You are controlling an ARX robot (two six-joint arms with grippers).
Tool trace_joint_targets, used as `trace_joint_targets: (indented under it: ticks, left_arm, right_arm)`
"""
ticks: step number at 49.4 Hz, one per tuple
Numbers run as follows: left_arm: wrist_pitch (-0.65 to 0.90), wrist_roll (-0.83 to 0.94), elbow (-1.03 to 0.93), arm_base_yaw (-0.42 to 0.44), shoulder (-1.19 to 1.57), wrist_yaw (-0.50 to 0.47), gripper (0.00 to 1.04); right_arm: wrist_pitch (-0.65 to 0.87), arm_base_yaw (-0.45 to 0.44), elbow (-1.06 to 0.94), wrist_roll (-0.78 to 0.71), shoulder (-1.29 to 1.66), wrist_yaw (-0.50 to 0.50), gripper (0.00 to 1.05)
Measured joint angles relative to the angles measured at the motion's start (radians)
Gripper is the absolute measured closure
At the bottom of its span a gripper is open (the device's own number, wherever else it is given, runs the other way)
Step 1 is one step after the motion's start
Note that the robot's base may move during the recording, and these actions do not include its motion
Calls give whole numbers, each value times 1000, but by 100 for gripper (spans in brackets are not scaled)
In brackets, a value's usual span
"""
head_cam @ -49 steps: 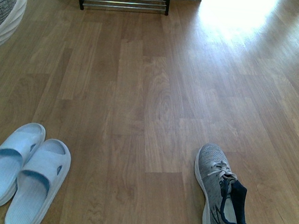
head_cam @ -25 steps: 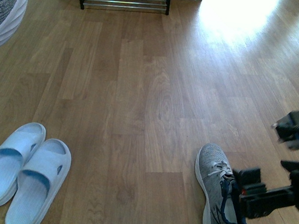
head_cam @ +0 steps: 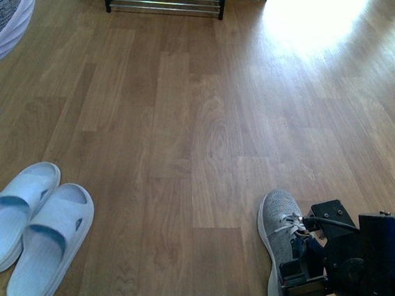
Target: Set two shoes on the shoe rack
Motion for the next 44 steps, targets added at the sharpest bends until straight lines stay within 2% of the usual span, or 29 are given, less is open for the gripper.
trace_joint_targets:
  ticks: [21,44]
  left_arm:
    - [0,0,0,0,0,0,103]
    - [0,0,0,0,0,0,103]
  right_arm:
    - [-94,-130,147,-87,39,-18,9]
    - [-107,-194,182,-128,98,-31,9]
